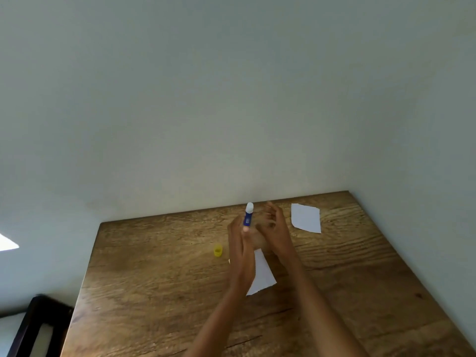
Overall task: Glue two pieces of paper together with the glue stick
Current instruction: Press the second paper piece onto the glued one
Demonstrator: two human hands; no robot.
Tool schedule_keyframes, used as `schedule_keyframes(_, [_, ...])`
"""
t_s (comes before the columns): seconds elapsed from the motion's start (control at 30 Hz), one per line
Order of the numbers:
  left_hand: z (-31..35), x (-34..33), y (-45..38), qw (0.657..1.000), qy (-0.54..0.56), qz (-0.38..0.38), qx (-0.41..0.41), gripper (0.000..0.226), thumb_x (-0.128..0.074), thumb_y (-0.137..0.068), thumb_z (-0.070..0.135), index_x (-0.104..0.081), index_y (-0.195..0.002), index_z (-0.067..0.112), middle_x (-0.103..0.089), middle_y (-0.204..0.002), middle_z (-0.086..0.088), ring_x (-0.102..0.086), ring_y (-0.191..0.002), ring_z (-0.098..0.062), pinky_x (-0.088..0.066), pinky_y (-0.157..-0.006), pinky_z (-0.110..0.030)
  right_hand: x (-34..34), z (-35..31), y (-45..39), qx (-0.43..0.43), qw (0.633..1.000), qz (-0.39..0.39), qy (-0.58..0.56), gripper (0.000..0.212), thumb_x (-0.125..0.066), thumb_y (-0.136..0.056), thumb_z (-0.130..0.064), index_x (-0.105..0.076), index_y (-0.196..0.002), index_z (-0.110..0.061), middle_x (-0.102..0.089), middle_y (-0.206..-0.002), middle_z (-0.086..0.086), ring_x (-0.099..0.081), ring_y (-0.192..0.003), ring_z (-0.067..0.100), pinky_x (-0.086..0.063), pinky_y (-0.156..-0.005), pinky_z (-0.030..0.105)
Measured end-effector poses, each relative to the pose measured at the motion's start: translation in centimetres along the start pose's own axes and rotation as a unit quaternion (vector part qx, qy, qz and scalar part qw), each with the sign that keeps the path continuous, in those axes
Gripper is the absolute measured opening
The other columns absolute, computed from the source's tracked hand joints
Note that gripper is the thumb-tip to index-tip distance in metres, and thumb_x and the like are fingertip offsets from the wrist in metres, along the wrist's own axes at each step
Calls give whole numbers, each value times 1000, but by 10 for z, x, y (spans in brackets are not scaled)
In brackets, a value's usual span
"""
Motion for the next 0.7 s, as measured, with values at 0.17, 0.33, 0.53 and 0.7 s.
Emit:
schedule_keyframes(0.17, [18,-66,15,995,-51,-78,-39,24,-34,-100,20,-47,-114,35,-51,-115,24,-45,-108,11,-34,-93,-6,78,-8,18,2,983,177,39,27,-54,-86,-4,-55,-112,-11,-55,-115,10,-56,-105,25,-49,-88,34])
schedule_keyframes(0.33, [-21,-115,-20,976,-104,-82,172,34,-34,-99,20,-43,-127,3,-45,-132,-17,-43,-122,-31,-36,-101,-39,134,10,-7,-75,955,178,223,35,-55,-88,-9,-51,-123,-6,-44,-131,18,-41,-123,30,-39,-99,39])
schedule_keyframes(0.53, [-59,-150,-42,920,-26,-88,380,38,-50,-92,17,-51,-125,-3,-57,-126,-22,-58,-109,-36,-51,-91,-46,141,40,-25,-129,941,98,295,56,-65,-83,-14,-40,-133,-7,-39,-138,19,-35,-128,31,-35,-103,36])
schedule_keyframes(0.7, [-55,-156,-57,937,-143,-122,295,39,-61,-88,15,-56,-121,-3,-63,-116,-20,-66,-94,-34,-55,-67,-37,143,46,-30,-122,951,92,269,60,-69,-80,-13,-40,-133,-7,-40,-136,18,-41,-124,30,-39,-99,36])
Point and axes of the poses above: each hand's wrist, its own y-axis away from the middle knuckle, its own x-axis out of the back of the hand, z = x × y, the point moved 10 cm from there along -y, towards the middle knuckle
